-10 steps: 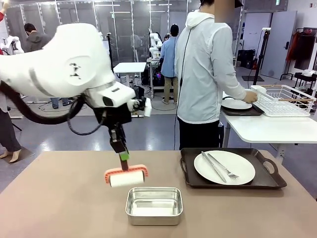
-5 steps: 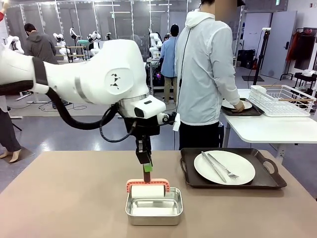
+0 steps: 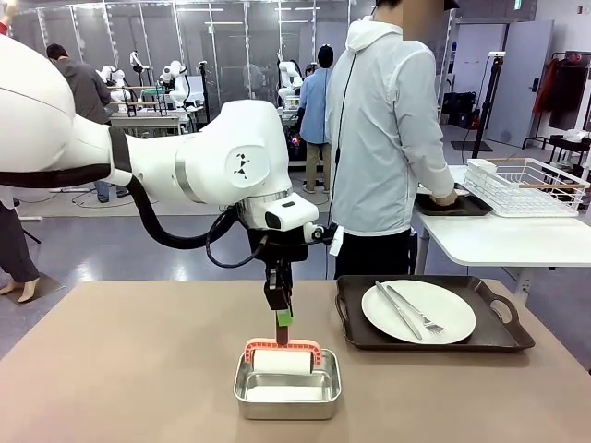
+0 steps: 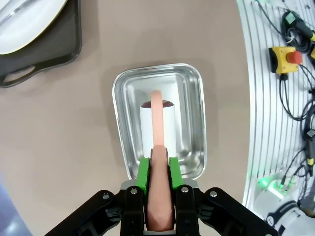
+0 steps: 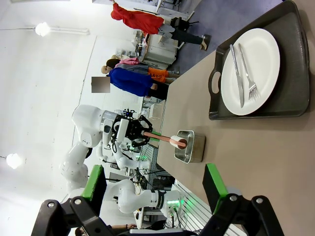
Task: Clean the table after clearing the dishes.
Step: Place the Lint Roller back on top of the Airtight Container.
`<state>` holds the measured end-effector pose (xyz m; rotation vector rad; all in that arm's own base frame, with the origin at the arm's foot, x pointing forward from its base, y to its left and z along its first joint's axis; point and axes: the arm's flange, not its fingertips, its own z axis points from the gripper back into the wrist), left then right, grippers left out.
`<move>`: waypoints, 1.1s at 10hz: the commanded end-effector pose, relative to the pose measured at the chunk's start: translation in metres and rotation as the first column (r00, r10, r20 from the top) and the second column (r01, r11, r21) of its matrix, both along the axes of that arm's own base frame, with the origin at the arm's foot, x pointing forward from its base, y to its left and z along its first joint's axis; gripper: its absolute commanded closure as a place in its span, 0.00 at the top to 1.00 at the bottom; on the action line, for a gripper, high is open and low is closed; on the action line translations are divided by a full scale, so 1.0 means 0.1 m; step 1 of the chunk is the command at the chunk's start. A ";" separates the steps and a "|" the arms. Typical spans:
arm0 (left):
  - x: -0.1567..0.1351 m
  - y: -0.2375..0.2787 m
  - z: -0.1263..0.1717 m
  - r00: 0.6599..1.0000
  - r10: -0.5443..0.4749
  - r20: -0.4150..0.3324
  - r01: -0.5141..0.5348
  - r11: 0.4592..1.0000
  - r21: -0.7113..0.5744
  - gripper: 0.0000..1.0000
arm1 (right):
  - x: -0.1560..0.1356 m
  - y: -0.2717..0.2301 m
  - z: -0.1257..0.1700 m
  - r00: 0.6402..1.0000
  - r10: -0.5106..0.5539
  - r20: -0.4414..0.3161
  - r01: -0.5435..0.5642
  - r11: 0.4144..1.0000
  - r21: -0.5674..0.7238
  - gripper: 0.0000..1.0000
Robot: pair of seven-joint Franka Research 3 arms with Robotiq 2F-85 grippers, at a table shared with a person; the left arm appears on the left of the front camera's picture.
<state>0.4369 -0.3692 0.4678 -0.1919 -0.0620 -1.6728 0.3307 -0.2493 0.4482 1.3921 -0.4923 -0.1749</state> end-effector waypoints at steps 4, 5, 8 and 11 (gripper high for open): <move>0.38 0.03 -0.40 0.998 -0.014 -0.066 0.011 0.999 -0.044 0.20 | -0.02 0.00 0.03 1.000 0.003 0.009 -0.003 1.000 0.001 1.00; 0.44 0.04 -0.48 0.997 -0.009 -0.075 0.006 0.999 -0.044 0.20 | -0.02 0.00 0.03 1.000 0.003 0.009 -0.003 1.000 0.001 1.00; 0.51 0.07 -0.60 0.995 0.011 -0.095 -0.013 1.000 -0.021 0.25 | -0.02 0.00 0.03 1.000 0.003 0.009 -0.003 1.000 0.001 1.00; 0.51 0.04 -0.48 0.997 0.000 -0.075 -0.001 1.000 -0.009 0.66 | -0.02 0.00 0.03 1.000 0.003 0.009 -0.003 1.000 0.001 1.00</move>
